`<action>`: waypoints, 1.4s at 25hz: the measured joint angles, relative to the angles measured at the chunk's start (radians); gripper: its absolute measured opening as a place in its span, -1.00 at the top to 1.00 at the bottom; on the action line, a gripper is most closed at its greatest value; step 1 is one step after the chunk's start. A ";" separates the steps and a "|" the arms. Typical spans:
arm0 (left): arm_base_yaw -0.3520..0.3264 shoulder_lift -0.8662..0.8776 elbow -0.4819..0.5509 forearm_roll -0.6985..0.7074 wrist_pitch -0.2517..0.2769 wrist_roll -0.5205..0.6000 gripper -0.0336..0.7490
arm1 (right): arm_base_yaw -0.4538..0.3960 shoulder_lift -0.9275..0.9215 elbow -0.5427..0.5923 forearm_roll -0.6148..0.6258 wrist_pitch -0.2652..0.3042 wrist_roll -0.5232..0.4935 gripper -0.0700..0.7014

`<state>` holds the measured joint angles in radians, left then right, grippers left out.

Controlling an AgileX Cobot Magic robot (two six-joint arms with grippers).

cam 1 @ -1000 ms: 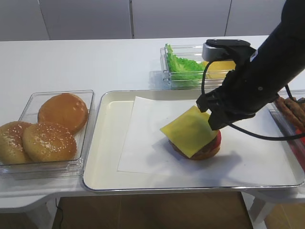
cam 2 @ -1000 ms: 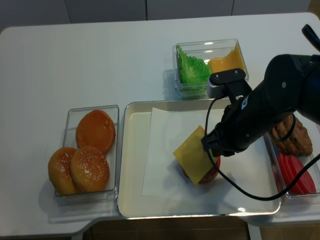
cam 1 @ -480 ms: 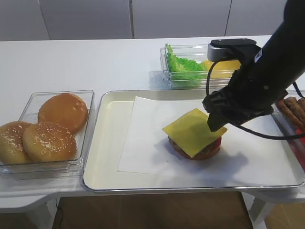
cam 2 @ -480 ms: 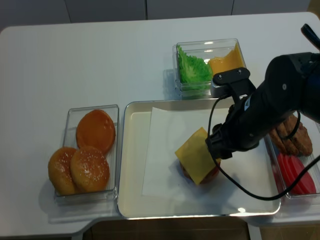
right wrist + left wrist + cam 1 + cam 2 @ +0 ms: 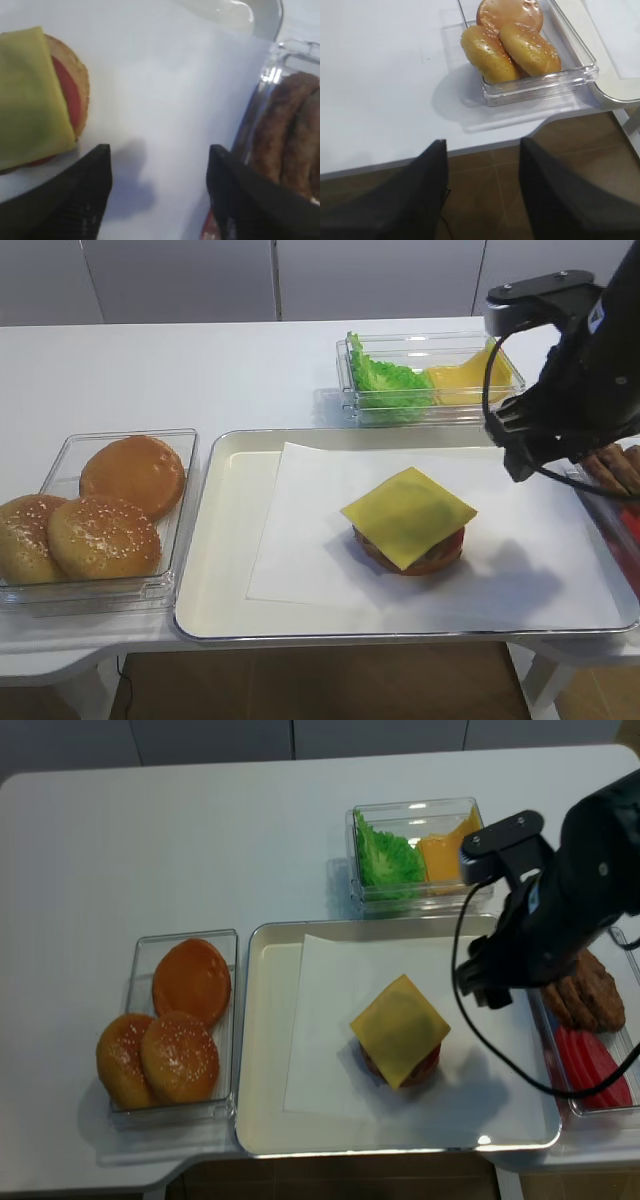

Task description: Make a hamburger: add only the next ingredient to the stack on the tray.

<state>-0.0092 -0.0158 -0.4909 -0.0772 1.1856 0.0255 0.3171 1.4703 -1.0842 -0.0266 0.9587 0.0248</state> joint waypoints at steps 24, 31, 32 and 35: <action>0.000 0.000 0.000 0.000 0.000 0.000 0.02 | -0.318 -0.508 0.228 0.153 0.179 -0.084 -0.24; 0.000 0.000 0.000 0.000 0.000 0.000 0.02 | -0.318 -0.783 0.367 0.153 0.232 -0.069 -0.24; 0.000 0.000 0.000 0.000 0.000 0.000 0.02 | -0.318 -0.822 0.373 0.153 0.249 -0.069 -0.24; 0.000 0.000 0.000 0.000 0.000 0.000 0.02 | -0.318 -0.927 0.390 0.153 0.288 -0.055 -0.24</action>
<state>-0.0092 -0.0158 -0.4909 -0.0772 1.1856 0.0255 -0.0011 0.5435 -0.6939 0.1264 1.2471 -0.0301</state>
